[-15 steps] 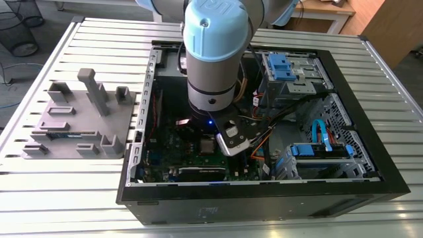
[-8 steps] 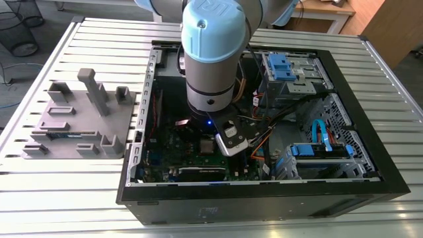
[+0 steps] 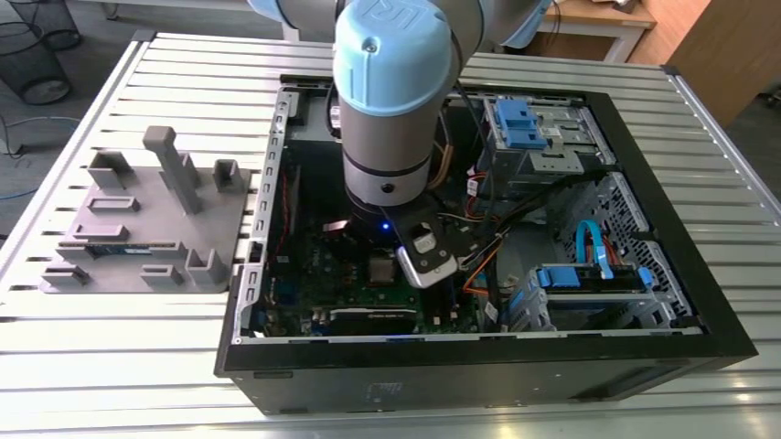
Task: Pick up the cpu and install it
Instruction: 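Place the cpu into insertion slot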
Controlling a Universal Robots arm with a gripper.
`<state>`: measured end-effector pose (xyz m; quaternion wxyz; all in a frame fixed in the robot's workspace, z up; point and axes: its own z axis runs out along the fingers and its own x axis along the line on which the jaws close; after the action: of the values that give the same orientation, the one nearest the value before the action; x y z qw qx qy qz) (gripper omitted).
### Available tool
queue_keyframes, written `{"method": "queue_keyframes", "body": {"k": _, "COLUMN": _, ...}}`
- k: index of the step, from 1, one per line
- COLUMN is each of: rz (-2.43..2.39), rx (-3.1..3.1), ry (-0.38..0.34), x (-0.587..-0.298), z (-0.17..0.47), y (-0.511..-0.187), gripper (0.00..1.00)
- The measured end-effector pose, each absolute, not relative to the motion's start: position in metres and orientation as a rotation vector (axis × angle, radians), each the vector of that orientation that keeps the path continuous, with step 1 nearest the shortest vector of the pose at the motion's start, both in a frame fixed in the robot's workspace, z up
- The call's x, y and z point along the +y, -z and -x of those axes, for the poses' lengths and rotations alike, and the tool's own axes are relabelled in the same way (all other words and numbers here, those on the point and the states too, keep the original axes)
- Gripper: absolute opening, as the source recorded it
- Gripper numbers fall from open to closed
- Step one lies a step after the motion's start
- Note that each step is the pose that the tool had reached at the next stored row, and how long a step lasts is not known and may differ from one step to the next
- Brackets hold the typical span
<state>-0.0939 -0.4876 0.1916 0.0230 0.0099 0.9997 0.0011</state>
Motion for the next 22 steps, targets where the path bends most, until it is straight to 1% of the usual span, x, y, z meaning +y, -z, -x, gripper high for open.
{"method": "queue_keyframes", "body": {"k": 22, "rz": -0.030, "rx": 3.088, "ry": -0.003, "x": -0.4869, "z": 0.0948, "y": -0.1881, "gripper": 0.47}}
